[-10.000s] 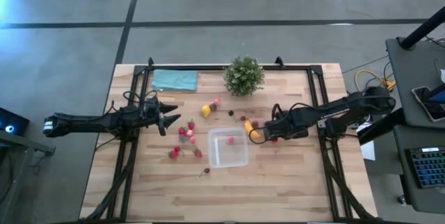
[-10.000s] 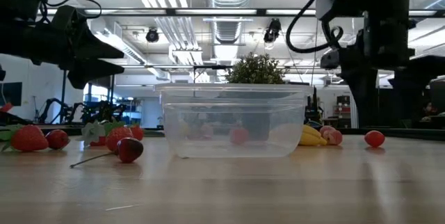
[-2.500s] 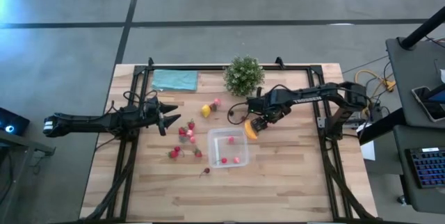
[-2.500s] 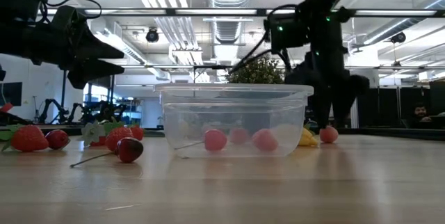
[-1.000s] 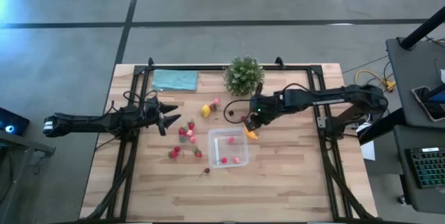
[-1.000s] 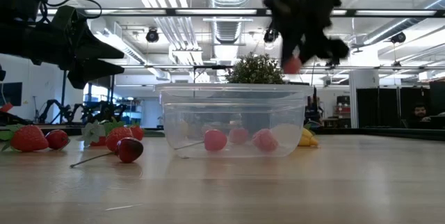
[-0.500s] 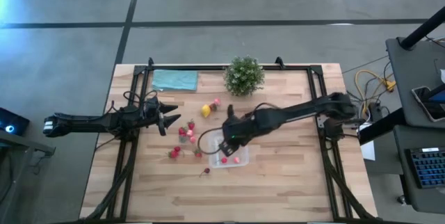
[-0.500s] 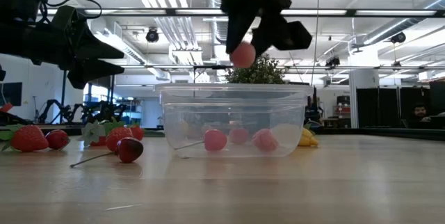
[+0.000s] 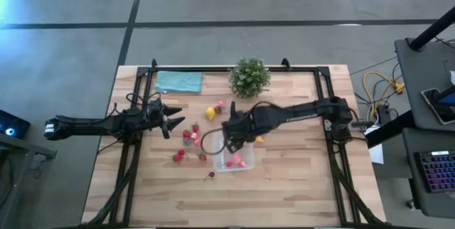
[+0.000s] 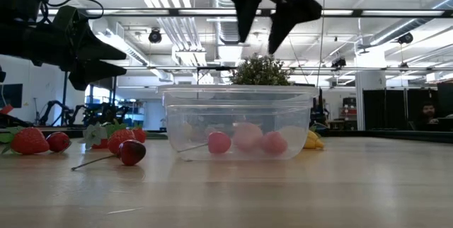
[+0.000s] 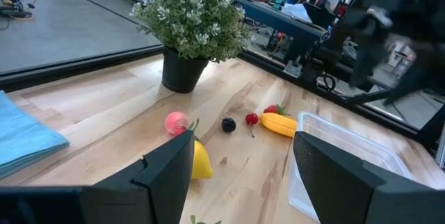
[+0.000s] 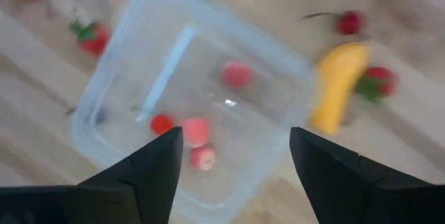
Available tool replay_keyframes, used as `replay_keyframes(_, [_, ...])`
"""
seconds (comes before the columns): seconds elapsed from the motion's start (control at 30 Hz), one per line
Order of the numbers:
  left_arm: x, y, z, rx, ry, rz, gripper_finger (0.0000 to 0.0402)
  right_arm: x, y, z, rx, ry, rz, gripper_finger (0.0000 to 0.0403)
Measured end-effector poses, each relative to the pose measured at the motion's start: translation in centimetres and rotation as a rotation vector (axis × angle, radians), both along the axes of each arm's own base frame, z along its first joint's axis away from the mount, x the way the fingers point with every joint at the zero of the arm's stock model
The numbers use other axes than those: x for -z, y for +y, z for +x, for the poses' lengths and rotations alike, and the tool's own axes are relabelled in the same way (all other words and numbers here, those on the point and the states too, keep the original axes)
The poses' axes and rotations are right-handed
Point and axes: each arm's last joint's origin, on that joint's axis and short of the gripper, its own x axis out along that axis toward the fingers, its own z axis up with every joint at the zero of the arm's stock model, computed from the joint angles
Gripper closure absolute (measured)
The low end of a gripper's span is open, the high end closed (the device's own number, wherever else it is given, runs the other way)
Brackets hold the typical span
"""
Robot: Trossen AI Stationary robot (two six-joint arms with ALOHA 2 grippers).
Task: Pick and placing Produce into tupperware
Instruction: Put the red strawberry into the transparent bin
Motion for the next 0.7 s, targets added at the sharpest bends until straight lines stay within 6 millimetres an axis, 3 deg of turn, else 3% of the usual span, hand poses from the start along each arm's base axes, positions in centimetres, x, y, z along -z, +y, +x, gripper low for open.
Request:
replay_keyframes(0.13, [0.0, 0.0, 0.0, 0.000, 0.001, 0.000, 0.0169, -0.7, -2.9, -2.0, 0.075, 0.043, -0.007, 0.0150])
replay_keyframes(0.27, [0.1, 0.0, 0.0, -0.001, 0.007, -0.001, 0.0168, 0.0, -5.6, -4.5, 0.166, 0.090, -0.004, 0.0156])
replay_keyframes(0.43, [0.1, 0.0, 0.0, 0.000, 0.014, -0.001, 0.0169, 2.8, -7.8, -7.3, 0.286, 0.137, 0.049, 0.0158])
replay_keyframes(0.7, [0.1, 0.0, 0.0, 0.000, 0.015, -0.001, 0.0169, 8.1, -7.8, -7.5, 0.345, 0.012, 0.158, 0.0157])
